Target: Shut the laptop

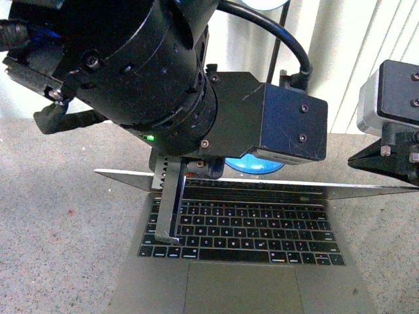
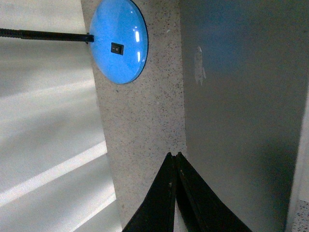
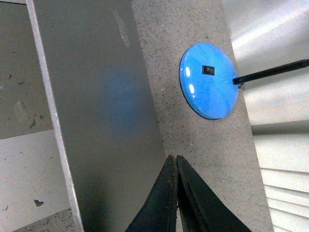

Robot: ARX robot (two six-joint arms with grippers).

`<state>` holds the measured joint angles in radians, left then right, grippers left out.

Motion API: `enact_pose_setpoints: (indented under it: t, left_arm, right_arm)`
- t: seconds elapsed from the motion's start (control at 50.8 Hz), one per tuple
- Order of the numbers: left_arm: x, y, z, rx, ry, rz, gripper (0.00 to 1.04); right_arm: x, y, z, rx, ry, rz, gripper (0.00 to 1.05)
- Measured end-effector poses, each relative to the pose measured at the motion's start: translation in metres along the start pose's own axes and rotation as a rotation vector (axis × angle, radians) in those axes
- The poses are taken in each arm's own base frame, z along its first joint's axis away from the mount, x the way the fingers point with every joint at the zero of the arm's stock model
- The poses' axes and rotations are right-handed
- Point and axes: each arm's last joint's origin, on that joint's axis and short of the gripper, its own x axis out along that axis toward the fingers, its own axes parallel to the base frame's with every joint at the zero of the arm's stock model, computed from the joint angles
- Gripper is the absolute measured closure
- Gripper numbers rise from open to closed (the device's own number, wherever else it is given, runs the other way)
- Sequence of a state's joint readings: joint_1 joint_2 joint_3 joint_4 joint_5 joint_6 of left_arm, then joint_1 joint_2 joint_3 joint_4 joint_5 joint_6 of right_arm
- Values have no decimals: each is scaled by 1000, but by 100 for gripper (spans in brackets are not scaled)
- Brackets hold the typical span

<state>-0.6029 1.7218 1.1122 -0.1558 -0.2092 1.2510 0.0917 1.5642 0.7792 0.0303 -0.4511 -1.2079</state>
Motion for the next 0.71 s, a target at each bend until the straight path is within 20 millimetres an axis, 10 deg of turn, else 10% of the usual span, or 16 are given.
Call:
enact_pose_setpoints:
  t: [0.708]
  left_arm:
    - [6,-23,3,-9,-7,-43,101]
  right_arm:
    - [19,29,-5,-10,7,55,102]
